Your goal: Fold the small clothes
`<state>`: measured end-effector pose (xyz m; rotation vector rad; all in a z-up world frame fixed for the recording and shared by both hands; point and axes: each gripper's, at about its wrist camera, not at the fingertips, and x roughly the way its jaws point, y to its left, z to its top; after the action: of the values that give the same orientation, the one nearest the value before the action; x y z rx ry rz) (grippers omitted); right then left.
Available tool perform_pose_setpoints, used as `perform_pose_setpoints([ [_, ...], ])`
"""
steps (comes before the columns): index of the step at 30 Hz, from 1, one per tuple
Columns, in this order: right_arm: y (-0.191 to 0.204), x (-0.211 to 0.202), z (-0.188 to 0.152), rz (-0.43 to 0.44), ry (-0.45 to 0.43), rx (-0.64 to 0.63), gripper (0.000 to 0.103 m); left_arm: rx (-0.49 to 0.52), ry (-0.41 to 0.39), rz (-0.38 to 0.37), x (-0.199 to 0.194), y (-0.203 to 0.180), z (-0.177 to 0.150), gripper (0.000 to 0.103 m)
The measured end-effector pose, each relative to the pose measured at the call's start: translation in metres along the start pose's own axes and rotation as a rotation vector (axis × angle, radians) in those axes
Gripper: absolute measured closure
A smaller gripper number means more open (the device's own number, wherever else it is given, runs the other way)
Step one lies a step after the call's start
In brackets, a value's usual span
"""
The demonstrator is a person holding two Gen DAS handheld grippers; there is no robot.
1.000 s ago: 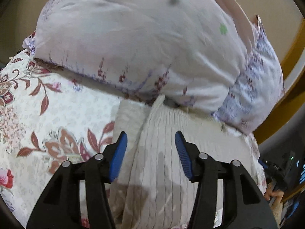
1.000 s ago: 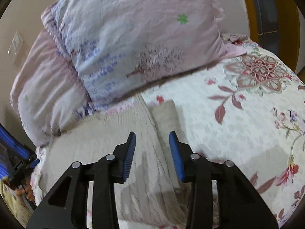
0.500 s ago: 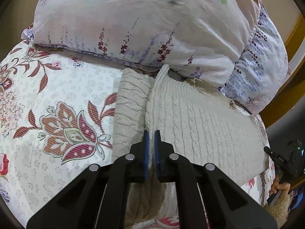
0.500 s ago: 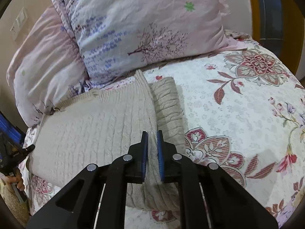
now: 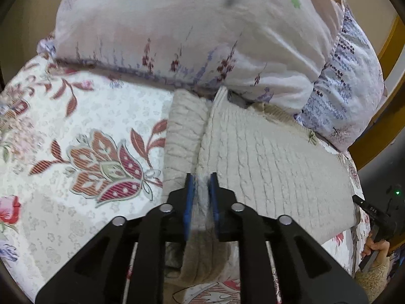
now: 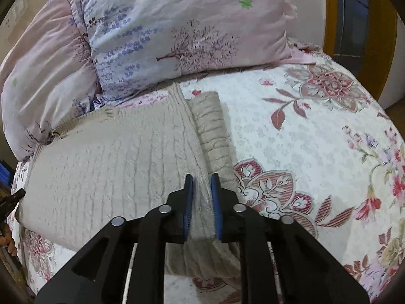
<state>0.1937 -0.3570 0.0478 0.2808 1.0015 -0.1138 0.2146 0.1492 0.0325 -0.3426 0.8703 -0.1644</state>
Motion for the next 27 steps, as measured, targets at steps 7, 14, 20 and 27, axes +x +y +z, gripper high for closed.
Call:
perform_pose_setpoints([
  [7,0.048,-0.016,0.002,0.055,-0.066,-0.157,0.068,0.152,-0.107,-0.007,-0.021,-0.044,-0.003,0.051],
  [14,0.086,0.02,-0.017,0.032,0.031,-0.281,0.06,0.199,0.032,0.004,0.014,-0.057,-0.021,0.051],
  [20,0.091,0.017,-0.012,0.01,0.033,-0.265,0.057,0.231,0.016,0.002,0.009,-0.061,-0.023,0.043],
  [27,0.124,0.008,-0.004,0.119,-0.023,-0.281,0.046,-0.077,-0.05,-0.101,-0.011,-0.003,0.013,0.027],
])
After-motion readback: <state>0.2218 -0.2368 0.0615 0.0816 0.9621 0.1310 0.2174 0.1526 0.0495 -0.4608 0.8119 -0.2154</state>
